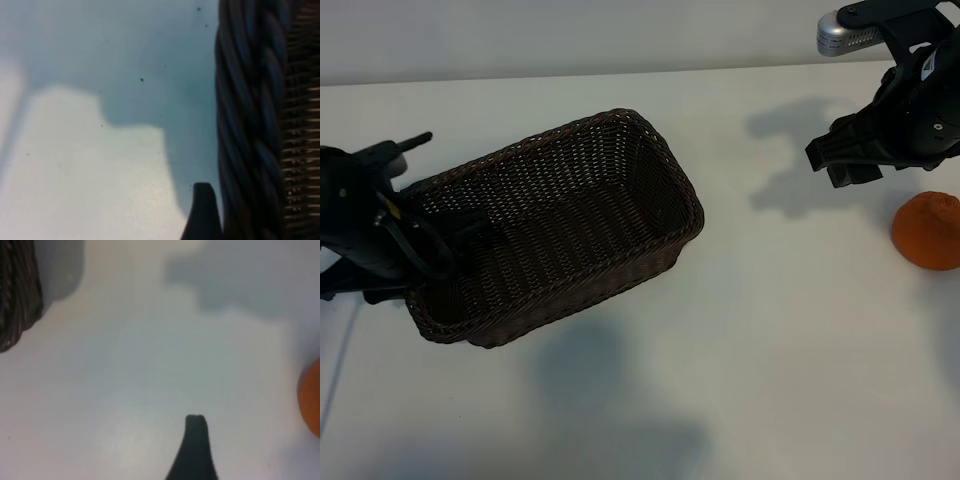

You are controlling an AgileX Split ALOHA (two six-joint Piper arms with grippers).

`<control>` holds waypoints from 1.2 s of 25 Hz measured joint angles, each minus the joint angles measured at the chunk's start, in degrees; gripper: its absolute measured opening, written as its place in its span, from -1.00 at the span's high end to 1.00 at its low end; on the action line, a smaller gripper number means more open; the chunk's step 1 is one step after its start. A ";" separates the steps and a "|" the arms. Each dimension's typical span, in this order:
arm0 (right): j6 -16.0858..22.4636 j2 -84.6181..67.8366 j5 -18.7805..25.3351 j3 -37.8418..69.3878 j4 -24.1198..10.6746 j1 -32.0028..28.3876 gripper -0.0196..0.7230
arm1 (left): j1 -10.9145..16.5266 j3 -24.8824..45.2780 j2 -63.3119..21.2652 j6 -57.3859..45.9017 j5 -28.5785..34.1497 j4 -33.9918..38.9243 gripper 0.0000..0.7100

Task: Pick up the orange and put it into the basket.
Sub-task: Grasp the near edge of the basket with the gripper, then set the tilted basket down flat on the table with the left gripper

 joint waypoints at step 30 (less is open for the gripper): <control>0.00 0.00 0.05 0.00 1.46 0.00 -0.57 | 0.06 4.72 -1.84 -0.04 -9.13 -1.52 0.01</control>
